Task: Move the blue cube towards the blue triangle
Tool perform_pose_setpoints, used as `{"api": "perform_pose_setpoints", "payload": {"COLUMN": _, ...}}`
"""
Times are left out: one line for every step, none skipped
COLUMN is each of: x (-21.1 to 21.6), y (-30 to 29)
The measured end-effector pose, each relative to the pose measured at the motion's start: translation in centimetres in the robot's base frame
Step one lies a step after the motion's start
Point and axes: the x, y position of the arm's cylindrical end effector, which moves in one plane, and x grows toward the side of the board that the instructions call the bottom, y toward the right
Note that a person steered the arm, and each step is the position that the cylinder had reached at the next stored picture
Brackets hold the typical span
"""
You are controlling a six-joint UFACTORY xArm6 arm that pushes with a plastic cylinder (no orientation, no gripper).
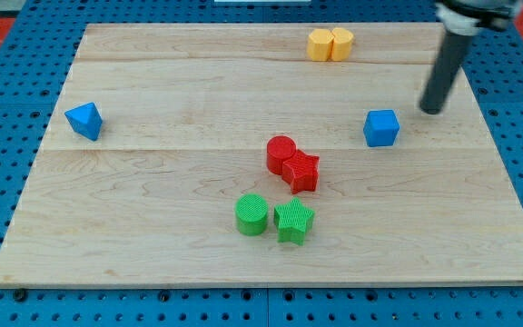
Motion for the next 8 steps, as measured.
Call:
{"api": "perform_pose_setpoints", "payload": {"x": 1.2, "y": -6.0}}
{"api": "perform_pose_setpoints", "payload": {"x": 0.7, "y": -15.0}}
{"api": "perform_pose_setpoints", "payload": {"x": 0.5, "y": -13.5}}
{"api": "perform_pose_setpoints", "payload": {"x": 3.2, "y": -7.2}}
{"api": "perform_pose_setpoints", "payload": {"x": 4.3, "y": -14.0}}
{"api": "perform_pose_setpoints", "payload": {"x": 4.3, "y": -22.4}}
{"api": "perform_pose_setpoints", "payload": {"x": 4.7, "y": -22.0}}
{"api": "perform_pose_setpoints", "payload": {"x": 4.0, "y": -28.8}}
